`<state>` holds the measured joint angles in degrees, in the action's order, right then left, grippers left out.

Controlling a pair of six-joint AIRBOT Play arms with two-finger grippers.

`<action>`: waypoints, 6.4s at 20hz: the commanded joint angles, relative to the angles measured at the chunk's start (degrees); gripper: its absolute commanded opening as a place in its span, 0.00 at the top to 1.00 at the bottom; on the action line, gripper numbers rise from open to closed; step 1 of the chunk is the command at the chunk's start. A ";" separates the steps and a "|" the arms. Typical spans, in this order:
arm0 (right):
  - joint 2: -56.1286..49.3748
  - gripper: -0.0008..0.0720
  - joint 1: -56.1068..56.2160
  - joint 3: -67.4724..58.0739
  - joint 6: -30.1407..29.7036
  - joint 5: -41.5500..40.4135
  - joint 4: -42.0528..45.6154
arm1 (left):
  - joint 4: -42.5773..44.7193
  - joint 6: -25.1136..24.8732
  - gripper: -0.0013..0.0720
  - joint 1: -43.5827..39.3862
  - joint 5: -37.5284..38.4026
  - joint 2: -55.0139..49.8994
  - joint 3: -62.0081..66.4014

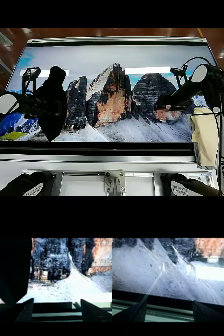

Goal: Fold the shirts.

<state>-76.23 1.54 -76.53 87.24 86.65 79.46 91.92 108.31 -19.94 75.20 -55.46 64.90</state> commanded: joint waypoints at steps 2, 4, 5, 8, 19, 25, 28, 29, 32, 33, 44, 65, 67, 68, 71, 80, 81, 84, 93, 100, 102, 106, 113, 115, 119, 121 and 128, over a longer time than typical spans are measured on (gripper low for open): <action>-0.02 0.07 0.07 -0.02 0.02 0.00 0.00 | 0.00 -0.02 0.02 0.04 -0.02 0.04 -0.02; -0.02 0.07 0.07 -0.02 0.02 0.00 0.00 | 0.02 0.00 0.01 0.04 -0.02 0.04 -0.02; -0.02 0.06 0.07 -0.02 0.02 0.00 0.00 | 0.00 0.00 0.01 0.04 -0.02 0.04 -0.02; -0.02 0.07 0.07 -0.02 0.02 0.00 0.00 | 0.02 0.00 0.01 0.04 -0.02 0.04 -0.02; -0.04 0.07 0.07 0.00 1.05 0.92 -4.02 | -0.02 0.68 0.01 0.04 -13.57 -0.90 -0.02; -0.04 0.07 0.07 0.00 -2.34 5.75 -3.06 | -2.51 1.18 0.02 0.09 -26.45 -2.58 -0.02; -0.04 0.07 0.09 0.00 -2.34 5.33 -3.06 | -1.49 -0.26 0.01 6.34 -23.21 -8.26 1.01; -0.04 0.07 0.11 0.00 -2.36 5.07 -3.06 | -1.55 -0.55 0.01 10.99 -22.60 -11.23 2.80; -0.04 0.07 0.11 0.00 -2.36 3.91 -3.10 | -6.25 -6.78 0.01 26.53 -15.76 -24.02 13.86; -0.04 0.07 0.11 0.00 -2.36 3.19 -3.13 | -9.40 -9.62 0.01 30.51 -11.74 -29.07 18.34; -0.04 0.07 0.11 0.00 -2.40 -8.09 -7.96 | -14.86 -17.86 0.01 33.16 -2.75 -57.22 34.01; 9.79 0.07 0.07 -5.84 -1.44 -2.56 -13.42 | -22.47 -19.67 0.93 -12.74 -2.19 -16.11 32.92; 13.46 0.06 0.07 -5.84 -0.59 1.36 -11.91 | -22.45 -18.88 0.93 -20.06 -3.78 -17.46 25.44; 14.69 0.06 0.07 -5.70 -0.57 3.39 -11.41 | -22.45 -18.86 0.93 -22.80 -5.11 -18.25 20.50; 15.80 0.06 0.07 -2.75 -0.63 6.03 -11.43 | -22.12 -15.82 0.92 -24.79 -11.91 -20.35 4.50; 8.63 0.03 -2.51 13.57 -5.01 -2.36 -6.19 | -31.80 -23.32 0.01 6.45 4.66 -17.00 1.18; 6.88 0.03 -4.48 14.25 -5.97 -2.51 -8.22 | -33.18 -25.24 0.01 10.01 7.80 -16.28 -1.31; 1.14 0.03 -11.58 14.64 -8.52 -1.92 -18.25 | -38.93 -28.09 0.01 16.50 9.20 -14.19 -14.10; -2.36 0.03 -15.30 14.64 -8.09 -1.99 -16.50 | -52.78 -31.10 0.01 7.43 -12.74 -14.80 -35.60; -2.38 0.03 -15.30 18.18 -5.35 -3.63 -14.34 | -61.77 -31.39 0.73 2.05 -23.58 -20.02 -35.28; -2.43 0.03 -15.15 22.51 -4.85 -7.10 -16.44 | -61.96 -35.19 0.93 2.14 -23.17 -19.06 -35.26; -6.01 0.03 -14.08 27.82 -5.07 -13.49 -21.99 | -61.70 -36.76 0.93 3.85 -23.58 -15.93 -35.26; -12.59 0.34 -5.70 27.78 -4.74 -25.83 -27.43 | -58.71 -36.72 0.93 4.28 -22.95 -10.38 -31.41; -12.44 0.91 -5.31 27.54 -7.06 -25.86 -30.01 | -55.47 -36.63 0.93 4.28 -22.91 -10.43 -27.67; -2.64 0.91 -5.42 23.32 -15.96 -24.85 -30.97 | -33.27 -28.85 0.93 7.52 -14.19 -10.21 -12.68; 6.93 0.91 -5.40 17.29 -20.04 -24.33 -30.27 | -20.81 -25.51 0.93 9.79 -7.78 -8.79 -0.35; 38.47 0.91 -5.35 -3.48 -12.22 -37.66 -23.96 | -16.24 -22.86 0.93 13.25 -3.85 -2.25 49.90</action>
<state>-48.18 -3.86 -73.47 70.48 53.87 52.03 72.34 82.91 -7.57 69.06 -59.57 97.62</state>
